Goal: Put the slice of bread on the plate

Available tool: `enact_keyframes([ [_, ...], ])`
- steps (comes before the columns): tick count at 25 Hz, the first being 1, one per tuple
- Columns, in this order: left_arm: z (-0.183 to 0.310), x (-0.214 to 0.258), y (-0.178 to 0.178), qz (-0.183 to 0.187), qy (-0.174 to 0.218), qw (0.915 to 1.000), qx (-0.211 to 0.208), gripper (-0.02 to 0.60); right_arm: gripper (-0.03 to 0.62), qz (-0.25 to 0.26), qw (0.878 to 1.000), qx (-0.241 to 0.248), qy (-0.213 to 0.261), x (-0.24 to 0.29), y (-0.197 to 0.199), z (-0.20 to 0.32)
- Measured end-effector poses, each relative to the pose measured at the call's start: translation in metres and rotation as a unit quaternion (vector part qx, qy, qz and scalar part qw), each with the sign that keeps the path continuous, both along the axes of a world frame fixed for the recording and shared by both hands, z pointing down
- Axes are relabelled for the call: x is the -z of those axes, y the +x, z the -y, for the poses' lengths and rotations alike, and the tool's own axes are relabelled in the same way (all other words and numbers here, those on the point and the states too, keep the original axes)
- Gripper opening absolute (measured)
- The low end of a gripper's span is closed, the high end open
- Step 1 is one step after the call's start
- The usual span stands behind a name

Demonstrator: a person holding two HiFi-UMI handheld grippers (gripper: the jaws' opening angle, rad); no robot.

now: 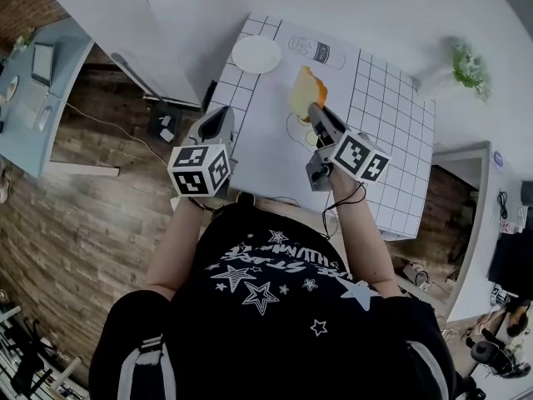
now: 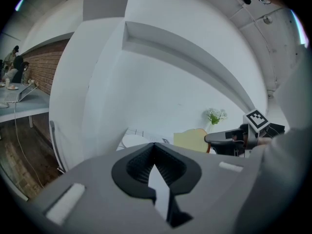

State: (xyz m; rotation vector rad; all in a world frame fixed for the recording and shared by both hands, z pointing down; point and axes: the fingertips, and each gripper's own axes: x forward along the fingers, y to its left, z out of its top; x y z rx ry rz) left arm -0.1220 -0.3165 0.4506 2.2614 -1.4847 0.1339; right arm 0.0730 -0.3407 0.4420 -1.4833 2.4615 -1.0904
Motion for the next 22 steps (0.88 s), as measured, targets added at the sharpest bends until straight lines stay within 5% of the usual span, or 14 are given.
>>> enact_keyframes([
  [22, 0.101, -0.018, -0.079, -0.008, -0.004, 0.9997, 0.023, 0.009, 0.094, 0.038, 0.997, 0.05, -0.036, -0.02, -0.11, 0.142],
])
